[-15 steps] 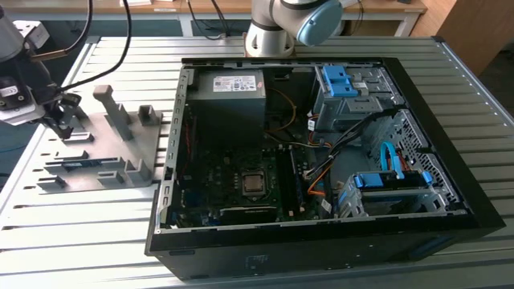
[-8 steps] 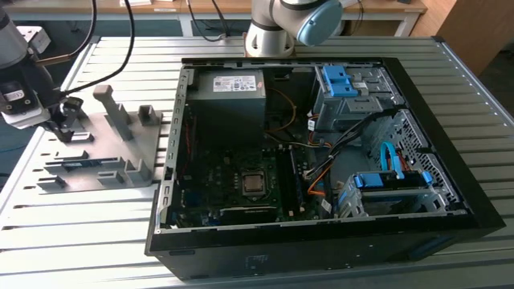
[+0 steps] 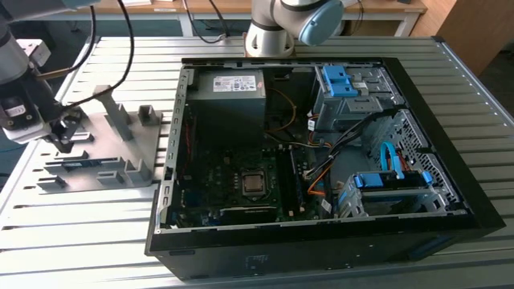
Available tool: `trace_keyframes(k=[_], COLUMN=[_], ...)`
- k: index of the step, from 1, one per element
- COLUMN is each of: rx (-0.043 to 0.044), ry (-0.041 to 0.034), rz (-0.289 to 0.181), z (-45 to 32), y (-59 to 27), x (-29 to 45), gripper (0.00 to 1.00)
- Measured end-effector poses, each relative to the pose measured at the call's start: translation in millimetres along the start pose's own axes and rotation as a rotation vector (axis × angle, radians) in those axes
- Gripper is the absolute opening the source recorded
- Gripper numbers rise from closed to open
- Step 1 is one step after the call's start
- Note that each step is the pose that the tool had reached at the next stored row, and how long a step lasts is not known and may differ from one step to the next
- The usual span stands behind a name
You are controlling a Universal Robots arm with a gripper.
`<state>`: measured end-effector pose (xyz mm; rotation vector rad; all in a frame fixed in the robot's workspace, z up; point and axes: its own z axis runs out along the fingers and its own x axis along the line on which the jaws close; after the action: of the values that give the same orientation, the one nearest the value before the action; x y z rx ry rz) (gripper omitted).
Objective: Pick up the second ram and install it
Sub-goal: 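Reach for the second ram, then pick up the second ram and move it above second insertion slot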
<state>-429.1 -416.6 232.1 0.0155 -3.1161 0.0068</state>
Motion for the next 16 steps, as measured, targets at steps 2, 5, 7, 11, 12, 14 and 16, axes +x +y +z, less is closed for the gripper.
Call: trace_keyframes(k=[2, 5, 7, 11, 12, 14, 16], rx=[-0.0001, 0.0002, 0.0001, -0.0002, -0.0005, -0.0006, -0.0007], ry=[0.0, 0.0014, 0.0018, 0.002, 0.0021, 0.0021, 0.0021], rz=[0.0, 0.0, 0.0, 0.0, 0.0, 0.0, 0.0], z=[3.9, 8.8, 12.3, 13.2, 13.2, 13.2, 13.2], y=[-1.7, -1.9, -1.9, -1.9, -1.9, -1.9, -1.9], x=[-0.5, -6.3, -10.0, -10.5, -10.5, -10.5, -10.5], gripper=[0.1, 0.1, 0.1, 0.1, 0.1, 0.1, 0.1])
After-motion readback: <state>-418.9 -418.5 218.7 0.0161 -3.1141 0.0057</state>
